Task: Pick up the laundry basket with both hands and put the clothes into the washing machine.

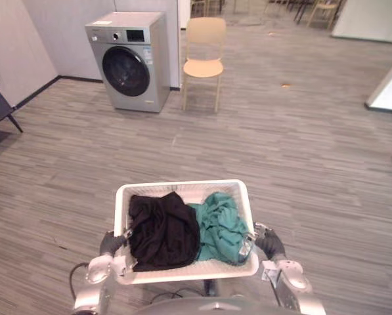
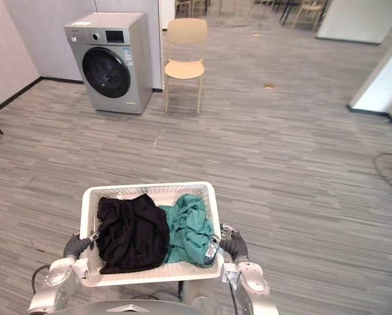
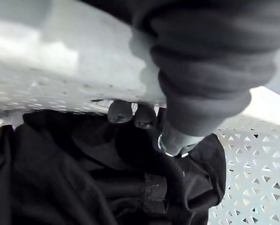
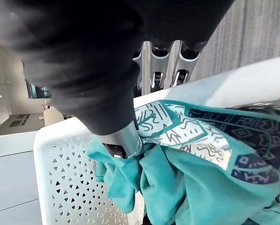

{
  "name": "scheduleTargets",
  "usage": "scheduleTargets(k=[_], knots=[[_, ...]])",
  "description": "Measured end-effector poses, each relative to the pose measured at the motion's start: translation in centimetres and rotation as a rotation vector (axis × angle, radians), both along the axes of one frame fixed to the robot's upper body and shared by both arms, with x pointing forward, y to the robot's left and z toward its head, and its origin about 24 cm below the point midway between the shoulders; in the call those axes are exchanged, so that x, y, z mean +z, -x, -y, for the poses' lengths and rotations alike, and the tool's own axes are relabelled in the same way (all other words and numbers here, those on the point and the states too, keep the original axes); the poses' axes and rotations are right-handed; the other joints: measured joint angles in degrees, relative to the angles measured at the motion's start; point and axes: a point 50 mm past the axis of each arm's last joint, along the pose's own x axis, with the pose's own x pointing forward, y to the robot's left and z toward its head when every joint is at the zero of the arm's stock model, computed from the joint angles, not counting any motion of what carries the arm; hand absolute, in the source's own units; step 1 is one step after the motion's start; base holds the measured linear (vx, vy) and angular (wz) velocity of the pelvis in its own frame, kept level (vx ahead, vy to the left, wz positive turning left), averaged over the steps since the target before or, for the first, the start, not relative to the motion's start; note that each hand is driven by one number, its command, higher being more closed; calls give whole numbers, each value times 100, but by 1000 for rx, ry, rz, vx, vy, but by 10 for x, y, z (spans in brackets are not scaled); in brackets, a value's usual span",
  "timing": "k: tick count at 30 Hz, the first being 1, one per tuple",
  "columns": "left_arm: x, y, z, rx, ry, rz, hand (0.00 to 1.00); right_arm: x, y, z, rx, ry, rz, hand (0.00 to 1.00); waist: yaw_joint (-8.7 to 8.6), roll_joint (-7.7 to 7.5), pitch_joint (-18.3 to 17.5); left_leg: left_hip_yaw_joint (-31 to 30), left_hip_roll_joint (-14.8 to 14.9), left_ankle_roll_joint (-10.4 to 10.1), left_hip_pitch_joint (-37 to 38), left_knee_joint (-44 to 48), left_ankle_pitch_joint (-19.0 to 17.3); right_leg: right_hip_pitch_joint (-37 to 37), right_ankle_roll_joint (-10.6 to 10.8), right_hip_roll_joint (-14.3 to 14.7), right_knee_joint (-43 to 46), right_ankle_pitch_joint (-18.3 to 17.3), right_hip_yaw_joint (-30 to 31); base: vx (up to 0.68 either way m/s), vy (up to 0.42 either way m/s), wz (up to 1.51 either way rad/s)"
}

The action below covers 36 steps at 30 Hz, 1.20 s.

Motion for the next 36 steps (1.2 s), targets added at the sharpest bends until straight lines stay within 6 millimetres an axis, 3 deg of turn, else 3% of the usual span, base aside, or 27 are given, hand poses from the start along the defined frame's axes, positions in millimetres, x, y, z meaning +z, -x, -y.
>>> scheduleTargets(k=[2, 3, 5, 8, 9, 10, 11, 12, 13, 14, 15, 16, 17, 18, 19, 22, 25, 26, 27, 28, 29, 30, 31, 32, 33, 34, 36], knots=[[-4, 8, 4, 7, 17, -22, 100, 1, 1, 4, 1, 19, -6, 100, 85, 190, 30, -102, 370, -285, -1003, 2051, 936, 497, -105, 206, 61, -472, -85, 690, -97, 5], [-9, 16, 5, 14, 24, -50, 100, 0, 4, 3, -7, 13, -13, 100, 167, 163, 34, 43, 471, -45, -1397, 2563, 810, 914, -226, 204, -15, -706, -92, 748, -111, 8], [-11, 20, 5, 15, 24, -64, 100, -1, 7, 2, -10, 6, -15, 100, 209, 70, 12, 316, 487, 178, -1844, 2173, 635, 1430, -238, 132, -281, -916, -75, 629, -97, 8], [-6, 13, -1, 13, 6, -34, 100, 0, -1, -2, 8, 2, -2, 100, 356, -86, -93, 919, 422, 189, -2230, -793, 464, 2011, -47, -16, -918, -1044, 177, 626, 7, -39], [-8, 14, -4, 13, -1, -44, 100, -1, -6, -3, 19, 2, 0, 100, 386, -137, -153, 869, 245, 93, -2182, -2429, 682, 2157, 11, -87, -1153, -1085, 347, 688, 133, -75], [-10, 16, -5, 15, -4, -56, 100, -4, -10, -4, 24, 0, -10, 100, 423, -178, -207, 711, 80, 76, -2163, -3312, 948, 2273, 103, -151, -1266, -1136, 510, 877, 240, -96], [-13, 16, -6, 15, -5, -71, 100, -11, -12, -4, 20, -2, -38, 100, 480, -259, -329, 497, -173, 56, -2107, -4181, 1549, 2315, 260, -293, -1337, -1225, 721, 752, 267, -79], [-15, 17, -6, 16, -6, -82, 100, -15, -12, -4, 18, -4, -58, 100, 494, -325, -425, 437, -291, 76, -2088, -4321, 2068, 2310, 333, -392, -1328, -1268, 842, 759, 317, -61], [-19, 17, -11, 15, -21, -110, 100, -25, -10, -8, 2, -23, -101, 100, 418, -623, -595, 617, -579, 269, -2098, -4037, 2196, 2276, 466, -711, -1165, -1312, 1015, 766, 290, -28], [-18, 10, -12, 17, -27, -108, 100, -27, -9, -10, -8, -37, -116, 100, 382, -788, -491, 739, -648, 514, -2174, -3290, 1749, 2247, 703, -851, -660, -1062, 1159, 767, 283, -12], [-17, 9, -18, 20, -42, -103, 100, -27, -10, -12, -6, -46, -117, 100, 365, -832, -471, 794, -630, 586, -2275, -2730, 1550, 2257, 670, -842, -375, -832, 1199, 701, 286, -7], [-10, 2, -20, -2, -59, -67, 100, -28, -7, -14, -5, -53, -117, 100, 372, -787, -423, 989, -819, 518, -2401, -2077, 1041, 2050, 694, -811, 636, -295, 1135, 507, 352, -13], [-8, -1, -14, -27, -55, -44, 100, -27, -5, -9, 2, -37, -109, 100, 364, -840, -447, 1116, -968, 939, -1752, -2815, 783, 1651, 807, -898, 2042, 642, 1009, 493, 392, 6], [-8, -1, -19, -28, -72, -48, 100, -30, -3, -13, -1, -55, -122, 100, 269, -959, -409, 1181, -1138, 982, -1636, -2683, 698, 1421, 739, -1025, 2739, 949, 1038, 441, 273, 39], [-8, -6, -21, -26, -81, -58, 100, -31, -4, -16, -2, -71, -124, 100, 151, -1011, -365, 1043, -1287, 1170, -1296, -2655, 387, 840, 611, -858, 3889, 790, 1111, 407, 131, 48], [-11, -4, -20, -48, -84, -79, 100, -31, 1, -13, -1, -66, -125, 100, 88, -756, -149, 821, -1308, 1150, -130, -3481, 221, -301, 343, -507, 4160, 252, 512, 447, 91, 20], [-7, -12, -16, -80, -89, -63, 100, -27, 5, -11, -20, -79, -107, 100, -107, -561, 60, 497, -1311, 967, 636, -4072, 70, -901, 164, -475, 2064, -14, -27, 506, 36, 40], [-5, -17, -15, -86, -91, -50, 100, -23, 4, -10, -39, -87, -82, 100, -210, -573, 40, 390, -1314, 956, 762, -4085, -91, -791, 246, -532, 249, 186, -195, 498, -59, 53], [-2, -21, -14, -98, -97, -38, 100, -22, 6, -9, -45, -87, -78, 100, -221, -616, 36, 339, -1367, 889, 988, -4033, -336, -712, 179, -659, -903, 505, -374, 532, -84, 42], [-3, -21, -13, -103, -97, -39, 100, -23, 8, -8, -48, -84, -83, 100, -198, -625, 16, 318, -1370, 831, 1113, -3996, -490, -712, 158, -642, -1112, 613, -356, 629, -137, 19], [-6, -16, -9, -94, -82, -53, 100, -26, 15, -5, -50, -72, -112, 100, -176, -517, -109, 310, -1158, 564, 1436, -3886, -789, -624, -100, -472, -856, 904, -342, 713, -136, 26], [-3, -13, -8, -82, -74, -35, 100, -25, 15, -7, -57, -80, -109, 100, -288, -443, -109, 325, -976, 261, 1137, -2542, -952, -529, -477, -339, -451, 854, -393, 728, -169, 46], [-1, -14, -6, -73, -62, -23, 100, -22, 13, -5, -59, -73, -95, 100, -388, -392, -48, 354, -859, 16, 729, -1438, -806, -448, -627, -325, -265, 823, -477, 707, -178, 47], [-2, -14, 1, -59, -32, -15, 100, -14, 11, 1, -54, -41, -69, 100, -355, -122, -16, 382, -502, -232, 56, 58, -30, -277, -669, -127, -141, 506, -576, 698, -158, -27], [-2, -10, 4, -44, -13, -16, 100, -5, 7, 5, -49, -32, -34, 100, -61, 13, 14, 461, -154, -209, -495, 1220, 891, -27, -811, 125, -83, 203, -408, 861, -134, -83], [-2, -7, 7, -42, 1, -12, 100, 1, 4, 6, -53, -28, -5, 100, 62, 48, 40, 394, -17, -149, -845, 1782, 866, 353, -783, 262, -142, 3, -300, 758, -80, -87], [-1, -8, 9, -37, 8, -3, 100, 3, 2, 6, -61, -28, 6, 100, 51, -13, 51, 377, 112, 32, -1245, 1702, 679, 899, -707, 306, -417, -188, -198, 619, -78, -30]])
